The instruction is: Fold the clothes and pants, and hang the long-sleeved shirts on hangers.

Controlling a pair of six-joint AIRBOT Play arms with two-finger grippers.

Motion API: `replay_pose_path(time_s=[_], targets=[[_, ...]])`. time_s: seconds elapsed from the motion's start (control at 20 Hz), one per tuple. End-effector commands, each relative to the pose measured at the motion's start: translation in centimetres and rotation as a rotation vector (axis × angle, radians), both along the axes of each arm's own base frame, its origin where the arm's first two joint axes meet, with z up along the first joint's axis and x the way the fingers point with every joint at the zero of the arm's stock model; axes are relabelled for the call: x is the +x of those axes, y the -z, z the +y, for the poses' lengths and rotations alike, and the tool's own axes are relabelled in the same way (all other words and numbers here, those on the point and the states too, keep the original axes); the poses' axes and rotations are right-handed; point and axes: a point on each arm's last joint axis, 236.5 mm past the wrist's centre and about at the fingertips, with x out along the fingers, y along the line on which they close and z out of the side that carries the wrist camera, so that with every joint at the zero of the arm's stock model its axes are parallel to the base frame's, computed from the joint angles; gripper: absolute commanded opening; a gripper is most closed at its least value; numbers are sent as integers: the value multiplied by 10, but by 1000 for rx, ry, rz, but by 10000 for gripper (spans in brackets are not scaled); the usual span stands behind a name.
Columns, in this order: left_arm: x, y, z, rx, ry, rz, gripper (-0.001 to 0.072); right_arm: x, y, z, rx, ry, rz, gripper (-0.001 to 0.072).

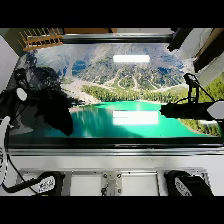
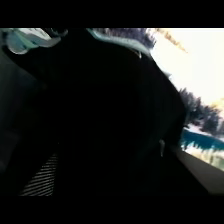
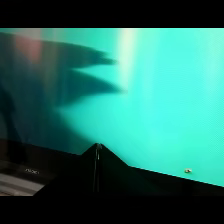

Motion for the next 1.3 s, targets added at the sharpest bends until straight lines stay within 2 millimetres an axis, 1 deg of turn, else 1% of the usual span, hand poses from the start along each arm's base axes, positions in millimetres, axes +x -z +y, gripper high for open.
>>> replay_pose_path(time_s=[0.0,0.05,0.1,0.15,0.2,0.25,0.3,0.35,0.4,0.45,0.5,0.55,0.6,0.65,0.7,0.75,0.8,0.85,0.9,0.95,1.05,1.1,1.2,1.25], targets=[[5,45,-10,-11,28,80,678,0,0,0,0,-1,1,20],[5,47,-16,-11,42,87,528,0,0,0,0,-1,1,20],[6,45,-21,-10,53,84,298,0,0,0,0,-1,1,20],[8,36,-27,-7,66,65,39,0,0,0,0,-1,1,20],[13,21,-35,-1,86,31,9,0,0,0,0,-1,1,20],[20,-3,-47,6,112,-19,9,0,0,0,0,-1,1,20],[29,-37,-63,15,148,-93,9,0,0,1,1,-1,1,20],[38,-78,-85,21,194,-184,9,1,-1,2,8,1,-5,20],[44,-125,-111,24,247,-287,9,3,-2,2,12,5,-14,20],[44,-170,-139,20,303,-384,9,4,-3,2,12,6,-15,21],[38,-215,-169,9,362,-480,9,3,-3,3,23,17,-7,20],[27,-264,-203,-12,430,-589,9,-1,-2,7,40,6,10,20],[12,-309,-234,-39,493,-694,9,-1,-3,7,32,-6,3,20],[-9,-355,-265,-78,559,-808,9,4,-7,2,10,-15,-29,20],[-31,-395,-290,-119,615,-908,9,11,-16,-10,-21,-2,-65,20],[-56,-430,-313,-167,671,-994,9,19,-29,-25,-48,32,-98,20],[-75,-450,-330,-202,715,-1038,9,26,-45,-41,-66,73,-138,20],[-90,-459,-344,-229,756,-1043,9,32,-60,-56,-77,114,-175,20],[-97,-454,-356,-241,789,-1014,9,36,-75,-71,-85,157,-210,20],[-100,-438,-369,-243,821,-955,9,38,-89,-87,-94,201,-242,20],[-94,-385,-392,-267,834,-779,9,37,-106,-113,-110,277,-285,20],[-90,-352,-405,-297,817,-688,9,34,-111,-123,-117,308,-296,20],[-88,-287,-431,-333,801,-538,10,30,-115,-134,-125,344,-307,20],[-91,-253,-446,-357,806,-459,10,29,-116,-136,-126,350,-309,20]])
